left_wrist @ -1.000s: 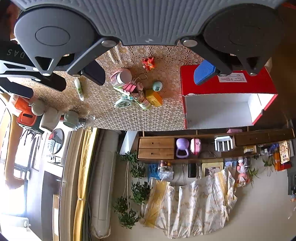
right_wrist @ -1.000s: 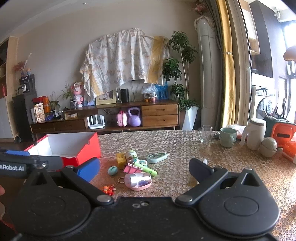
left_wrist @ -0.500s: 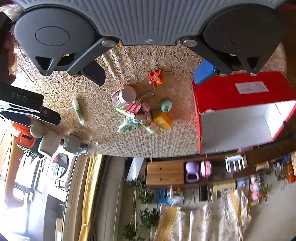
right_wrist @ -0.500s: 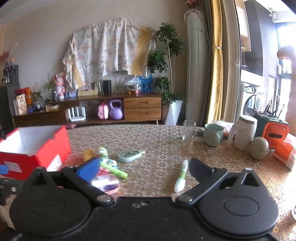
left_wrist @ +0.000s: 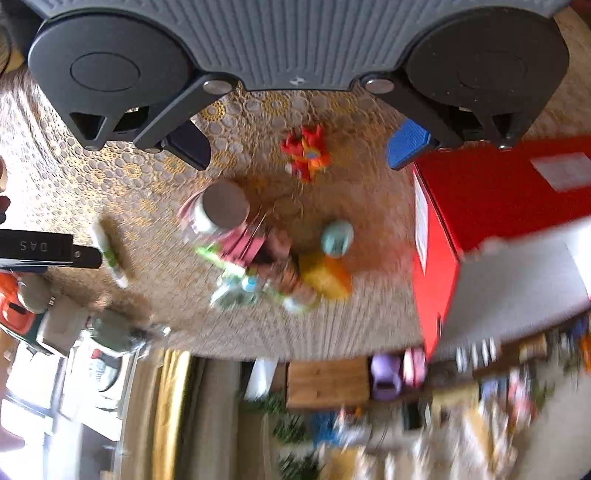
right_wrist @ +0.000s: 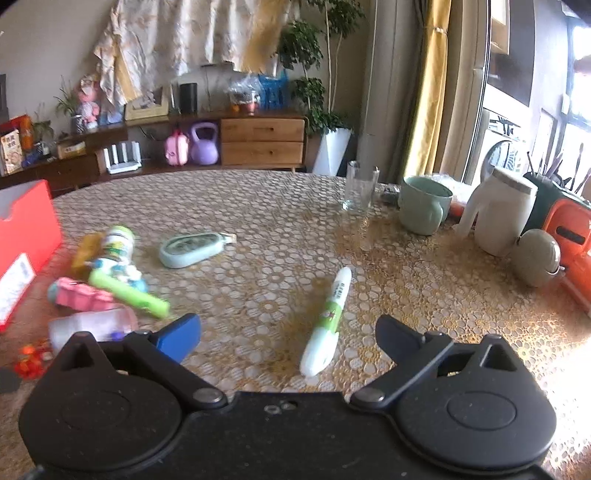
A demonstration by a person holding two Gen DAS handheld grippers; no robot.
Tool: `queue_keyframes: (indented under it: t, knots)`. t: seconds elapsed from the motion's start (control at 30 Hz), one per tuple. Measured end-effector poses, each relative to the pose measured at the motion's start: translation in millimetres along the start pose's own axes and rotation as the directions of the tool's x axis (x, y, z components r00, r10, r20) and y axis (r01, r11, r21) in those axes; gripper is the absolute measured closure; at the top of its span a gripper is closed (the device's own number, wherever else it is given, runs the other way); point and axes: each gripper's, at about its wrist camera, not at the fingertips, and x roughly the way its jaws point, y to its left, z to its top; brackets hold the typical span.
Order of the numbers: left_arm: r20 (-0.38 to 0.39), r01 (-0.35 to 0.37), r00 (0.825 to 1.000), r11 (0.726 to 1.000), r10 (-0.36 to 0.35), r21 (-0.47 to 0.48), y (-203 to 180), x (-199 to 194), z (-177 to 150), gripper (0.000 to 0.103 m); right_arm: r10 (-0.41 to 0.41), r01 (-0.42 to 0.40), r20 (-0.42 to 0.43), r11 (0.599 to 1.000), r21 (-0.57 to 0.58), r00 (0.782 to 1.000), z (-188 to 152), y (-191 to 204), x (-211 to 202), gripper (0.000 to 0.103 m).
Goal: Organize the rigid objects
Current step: 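Grasp the white-green glue stick with the right tool while the left tool grasps the orange toy horse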
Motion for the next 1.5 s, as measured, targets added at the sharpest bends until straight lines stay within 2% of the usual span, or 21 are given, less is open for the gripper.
queue_keyframes:
  t: [0.1, 0.3, 0.43, 0.5, 0.57, 0.67, 0.77, 0.8, 0.83, 0.93, 1.0, 1.07, 1.23, 1.37, 1.5]
  knots:
    - [-0.041, -0.036, 0.999, 0.999, 0.036, -0.008, 3, 18, 0, 0.001, -0.01, 0.01, -0.021, 1.0, 0.003, 1.0, 1, -4, 16, 0.006]
    - [-0.011, -0.102, 0.995, 0.991, 0.103, 0.087, -6, 33, -5, 0.001, -0.036, 0.038, -0.055, 0.999, 0.033, 0.998, 3, -15, 40, 0.012]
    - [-0.008, -0.109, 0.994, 0.991, 0.11, 0.078, -2, 40, -4, 0.002, -0.046, 0.051, -0.091, 0.997, 0.051, 0.995, 7, -23, 60, 0.023]
    - [-0.003, -0.123, 0.992, 0.988, 0.124, 0.093, -4, 45, -2, 0.003, -0.049, 0.056, -0.107, 0.996, 0.064, 0.993, 8, -27, 69, 0.024]
    - [-0.012, -0.108, 0.994, 0.99, 0.109, 0.089, -4, 49, -1, 0.015, -0.054, 0.064, -0.12, 0.995, 0.079, 0.991, 8, -29, 75, 0.034]
    - [-0.008, -0.097, 0.995, 0.992, 0.098, 0.083, -6, 50, 0, 0.02, -0.043, 0.059, -0.148, 0.993, 0.106, 0.988, 7, -32, 84, 0.045]
    - [-0.008, -0.072, 0.997, 0.994, 0.072, 0.077, -8, 48, 1, 0.033, -0.041, 0.06, -0.155, 0.99, 0.124, 0.987, 6, -34, 86, 0.049]
    - [-0.008, -0.066, 0.998, 0.995, 0.067, 0.077, -8, 48, 2, 0.034, -0.043, 0.062, -0.154, 0.991, 0.122, 0.987, 6, -34, 87, 0.051]
    - [-0.008, -0.062, 0.998, 0.995, 0.063, 0.076, -9, 49, 2, 0.037, -0.046, 0.064, -0.152, 0.991, 0.12, 0.987, 7, -34, 87, 0.057]
    - [-0.02, -0.028, 0.999, 0.998, 0.029, 0.052, -8, 49, 4, 0.052, -0.052, 0.074, -0.153, 0.988, 0.138, 0.987, 8, -36, 88, 0.062]
    - [-0.024, -0.022, 0.999, 0.998, 0.023, 0.055, -9, 48, 5, 0.058, -0.052, 0.075, -0.153, 0.987, 0.144, 0.987, 9, -36, 88, 0.069]
    - [-0.025, -0.018, 0.999, 0.998, 0.02, 0.058, -10, 48, 5, 0.068, -0.053, 0.076, -0.153, 0.986, 0.15, 0.987, 10, -36, 89, 0.083]
    - [-0.031, -0.026, 0.999, 0.998, 0.028, 0.063, -9, 47, 6, 0.069, -0.025, 0.054, -0.156, 0.982, 0.183, 0.987, 11, -38, 84, 0.086]
    - [-0.027, -0.02, 0.999, 0.998, 0.022, 0.06, -7, 42, 6, 0.069, -0.007, 0.028, -0.128, 0.987, 0.16, 0.992, 12, -31, 67, 0.086]
    - [-0.027, -0.005, 1.0, 0.999, 0.006, 0.045, -4, 32, 9, 0.069, 0.045, -0.028, -0.109, 0.988, 0.154, 0.993, 16, -25, 44, 0.086]
